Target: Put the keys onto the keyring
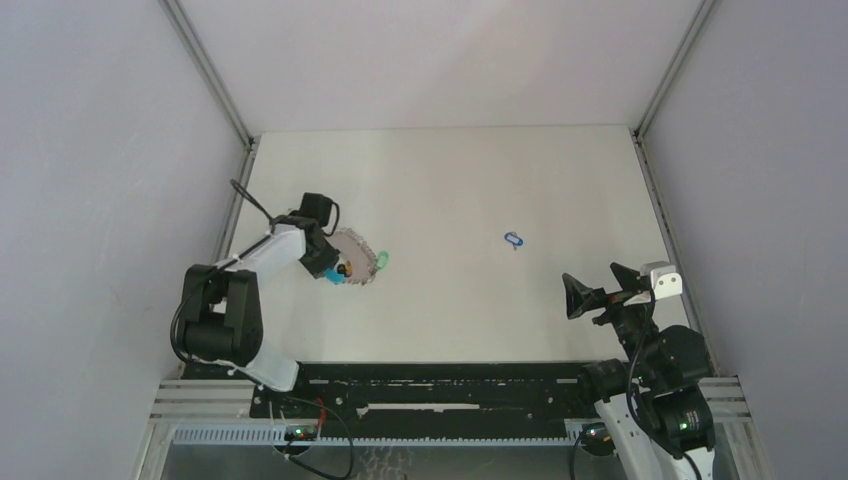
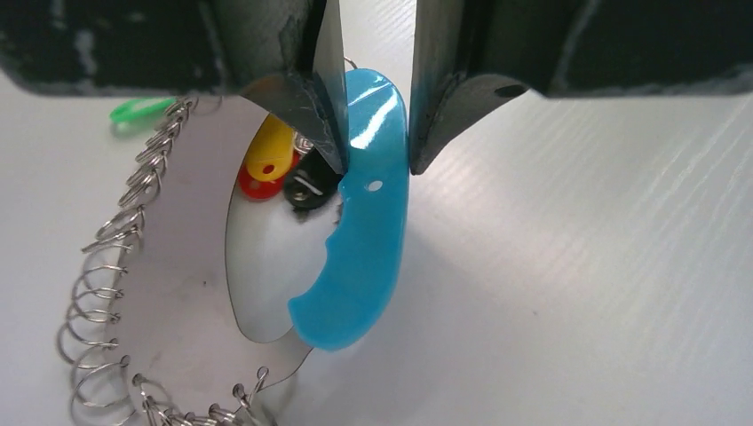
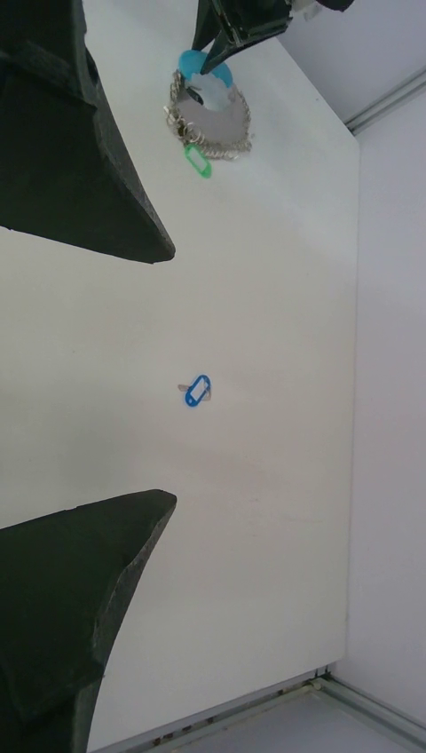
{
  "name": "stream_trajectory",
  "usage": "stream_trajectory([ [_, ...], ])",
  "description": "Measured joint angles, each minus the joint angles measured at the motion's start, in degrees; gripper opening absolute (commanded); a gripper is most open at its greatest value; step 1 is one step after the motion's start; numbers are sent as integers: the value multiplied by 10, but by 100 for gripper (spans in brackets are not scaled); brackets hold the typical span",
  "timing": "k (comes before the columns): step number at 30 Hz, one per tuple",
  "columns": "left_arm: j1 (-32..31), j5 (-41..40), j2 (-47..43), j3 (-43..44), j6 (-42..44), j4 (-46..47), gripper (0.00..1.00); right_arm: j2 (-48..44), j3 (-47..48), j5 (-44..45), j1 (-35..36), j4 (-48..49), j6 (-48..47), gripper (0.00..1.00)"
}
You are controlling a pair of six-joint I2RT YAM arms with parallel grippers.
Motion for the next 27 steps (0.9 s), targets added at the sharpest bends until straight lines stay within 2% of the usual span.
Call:
stream_trajectory([
  [8, -132, -82, -35, 0, 30, -18, 26, 15, 33, -49, 0, -1, 20, 100],
  [17, -269, -169, -35, 9, 78, -18, 20, 146, 30, -156, 1, 42, 82, 100],
  [22, -319, -191, -35, 17, 115, 2, 20, 192, -12, -184, 18, 92, 119, 100],
  [27, -357, -189, -35, 17, 154, 28, 23, 238, -48, -176, 60, 134, 148, 99],
])
